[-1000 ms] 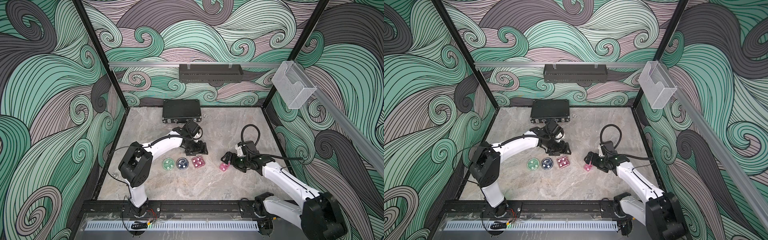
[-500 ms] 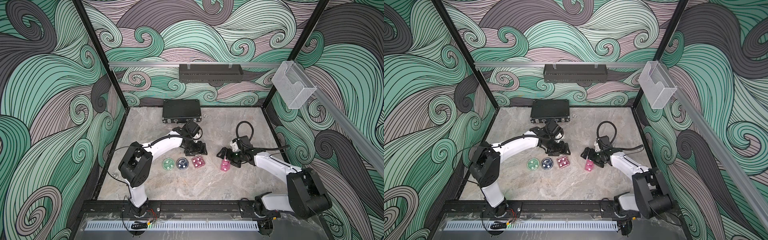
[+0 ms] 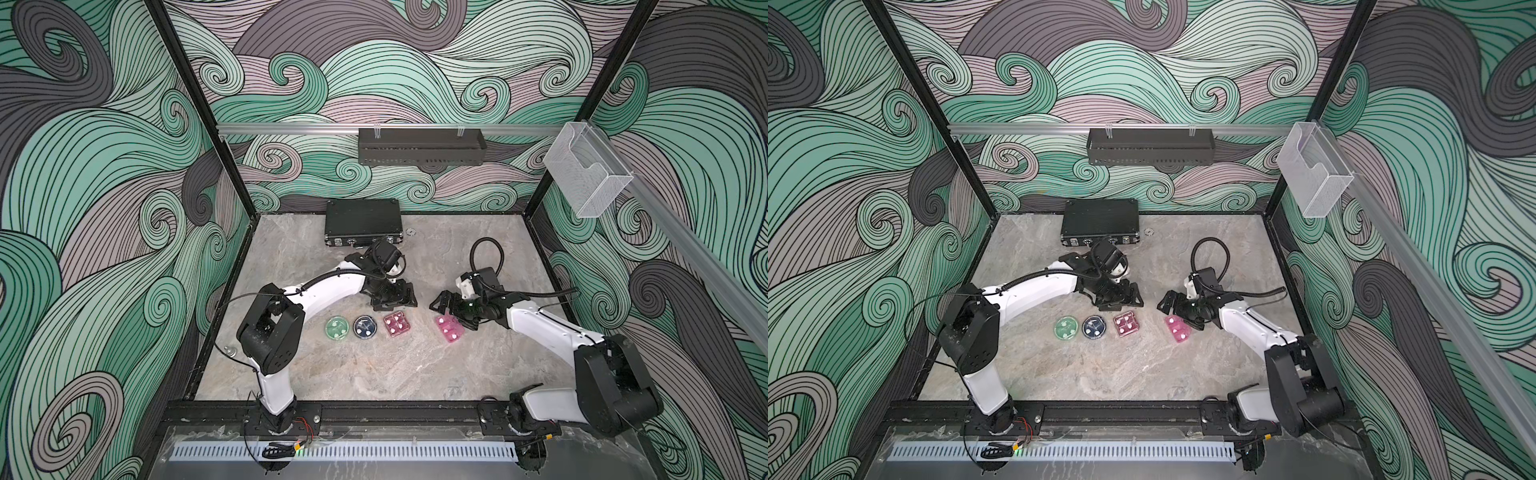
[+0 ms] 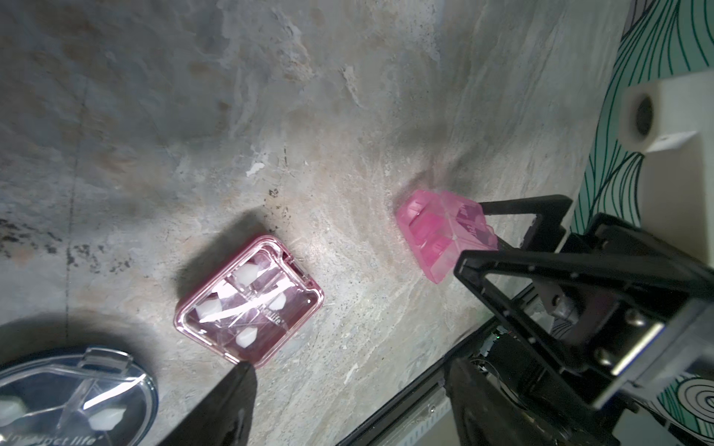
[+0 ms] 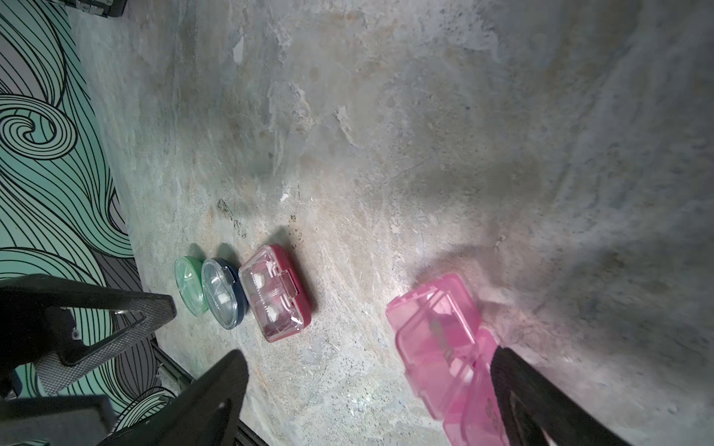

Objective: Close pillboxes
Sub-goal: Adjust the pillbox at the center of the board, then close the lid on the pillbox.

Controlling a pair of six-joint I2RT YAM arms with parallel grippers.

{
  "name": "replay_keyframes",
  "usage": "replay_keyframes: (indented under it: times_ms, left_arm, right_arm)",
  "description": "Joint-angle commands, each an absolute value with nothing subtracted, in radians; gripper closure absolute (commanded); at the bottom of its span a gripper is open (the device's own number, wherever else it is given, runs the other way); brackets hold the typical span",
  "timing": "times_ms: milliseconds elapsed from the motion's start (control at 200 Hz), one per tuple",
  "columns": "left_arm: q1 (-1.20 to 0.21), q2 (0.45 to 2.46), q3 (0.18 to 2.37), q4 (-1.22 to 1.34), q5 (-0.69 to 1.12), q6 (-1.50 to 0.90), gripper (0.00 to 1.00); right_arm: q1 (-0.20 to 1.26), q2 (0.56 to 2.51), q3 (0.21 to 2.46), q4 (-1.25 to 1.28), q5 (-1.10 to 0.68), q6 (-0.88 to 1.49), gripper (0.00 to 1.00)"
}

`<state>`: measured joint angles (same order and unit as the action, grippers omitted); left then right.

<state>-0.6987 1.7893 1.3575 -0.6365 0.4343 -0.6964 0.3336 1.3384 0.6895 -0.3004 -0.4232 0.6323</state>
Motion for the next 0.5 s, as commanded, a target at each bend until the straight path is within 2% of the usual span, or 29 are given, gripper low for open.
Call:
replay_keyframes:
  times_ms: [0, 495]
  left_arm:
    - [-0.718, 1.789, 1.390, -0.564, 0.489, -0.810, 0.21]
    - [-0.776, 1.933, 1.395, -0.323, 0.570, -1.086, 0.22]
  right_arm:
    - [0.325, 1.258, 0.690, -0.353, -0.388, 0.610, 0.00]
    - [0.316, 1.035, 0.537, -0.382, -0.448, 0.670, 0.02]
